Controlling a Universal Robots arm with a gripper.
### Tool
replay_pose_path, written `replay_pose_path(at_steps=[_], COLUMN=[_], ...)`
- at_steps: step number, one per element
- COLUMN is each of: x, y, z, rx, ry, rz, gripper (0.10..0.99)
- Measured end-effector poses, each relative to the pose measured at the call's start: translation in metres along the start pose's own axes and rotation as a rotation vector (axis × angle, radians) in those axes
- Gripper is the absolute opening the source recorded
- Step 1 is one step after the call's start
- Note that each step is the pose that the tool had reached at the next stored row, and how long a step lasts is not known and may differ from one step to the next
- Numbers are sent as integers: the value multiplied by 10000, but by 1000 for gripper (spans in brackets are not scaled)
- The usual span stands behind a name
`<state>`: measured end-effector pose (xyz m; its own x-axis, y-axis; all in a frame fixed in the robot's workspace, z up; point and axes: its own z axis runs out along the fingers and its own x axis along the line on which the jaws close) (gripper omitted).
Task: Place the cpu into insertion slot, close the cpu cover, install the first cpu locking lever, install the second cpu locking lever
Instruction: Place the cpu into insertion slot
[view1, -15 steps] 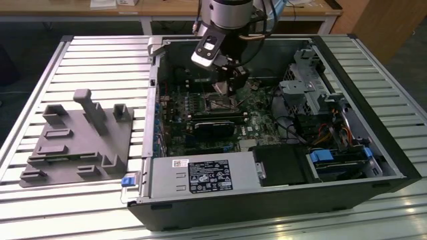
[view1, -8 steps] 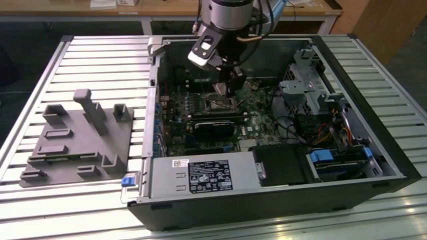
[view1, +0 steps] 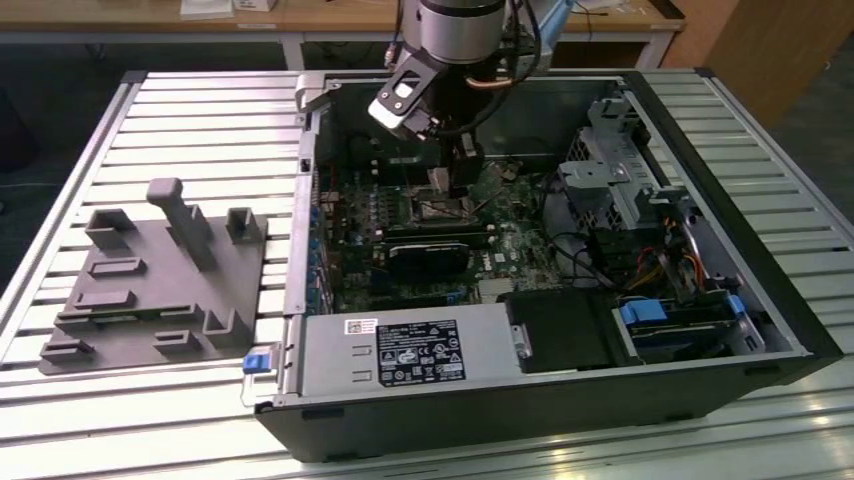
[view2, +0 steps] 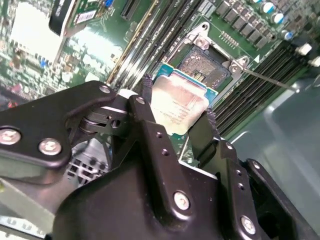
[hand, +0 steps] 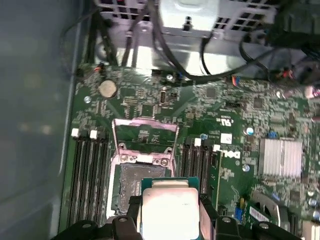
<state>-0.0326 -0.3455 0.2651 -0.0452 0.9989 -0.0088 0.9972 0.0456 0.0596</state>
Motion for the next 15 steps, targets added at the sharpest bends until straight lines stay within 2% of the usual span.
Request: replay_pose_path(at_steps=[3, 7, 15], x=[4, 52, 108], y=[-1, 0, -12], z=[14, 38, 145], rx=[3, 3, -29], ry=[-25, -55, -283], rz=[408, 474, 460], gripper=[541, 541, 541])
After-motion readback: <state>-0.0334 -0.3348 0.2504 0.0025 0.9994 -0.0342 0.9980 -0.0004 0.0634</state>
